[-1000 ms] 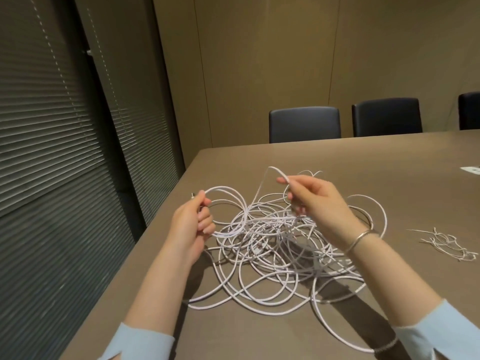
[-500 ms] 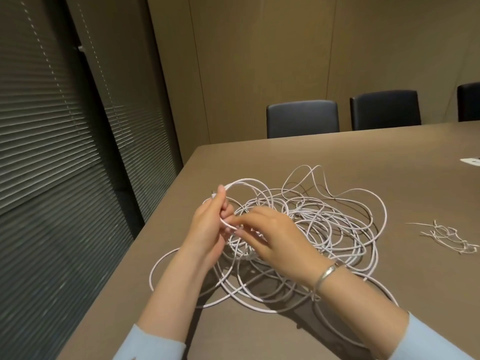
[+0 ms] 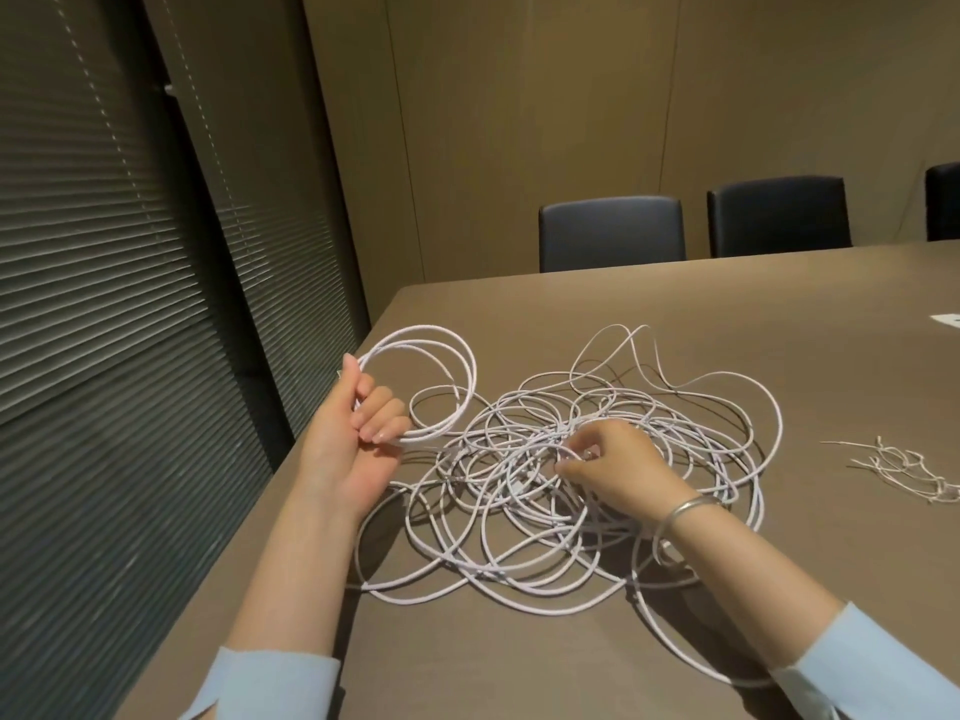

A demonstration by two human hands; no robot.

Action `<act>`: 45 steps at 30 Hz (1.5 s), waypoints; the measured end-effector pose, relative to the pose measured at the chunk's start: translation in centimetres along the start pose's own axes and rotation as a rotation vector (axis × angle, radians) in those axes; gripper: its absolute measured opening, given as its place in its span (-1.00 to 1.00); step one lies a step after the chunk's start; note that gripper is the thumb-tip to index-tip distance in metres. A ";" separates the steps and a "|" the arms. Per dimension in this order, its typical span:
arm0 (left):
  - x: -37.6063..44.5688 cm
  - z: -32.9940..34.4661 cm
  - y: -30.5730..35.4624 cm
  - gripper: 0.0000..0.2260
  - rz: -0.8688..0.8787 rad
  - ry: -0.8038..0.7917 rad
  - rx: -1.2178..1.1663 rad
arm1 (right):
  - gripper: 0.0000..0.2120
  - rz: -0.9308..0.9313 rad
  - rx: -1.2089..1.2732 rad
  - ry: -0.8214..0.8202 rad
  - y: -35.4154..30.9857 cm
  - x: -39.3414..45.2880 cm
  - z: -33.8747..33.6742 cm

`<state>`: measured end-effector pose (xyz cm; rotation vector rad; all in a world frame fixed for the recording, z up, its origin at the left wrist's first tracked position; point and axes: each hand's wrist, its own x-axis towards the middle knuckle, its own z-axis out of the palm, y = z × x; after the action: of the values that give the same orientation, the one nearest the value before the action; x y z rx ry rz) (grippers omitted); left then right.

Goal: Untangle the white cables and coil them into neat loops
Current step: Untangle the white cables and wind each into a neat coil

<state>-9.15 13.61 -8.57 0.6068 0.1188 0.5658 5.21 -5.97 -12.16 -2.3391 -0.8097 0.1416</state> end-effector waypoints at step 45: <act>-0.7 1.1 -7.9 -0.78 -0.101 0.146 0.930 | -0.58 0.214 1.388 -0.382 -0.6 1.4 -0.7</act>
<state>-5.76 7.33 -12.27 1.4512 0.5658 0.4359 6.25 -5.16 -11.08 -1.0503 -0.3627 0.9263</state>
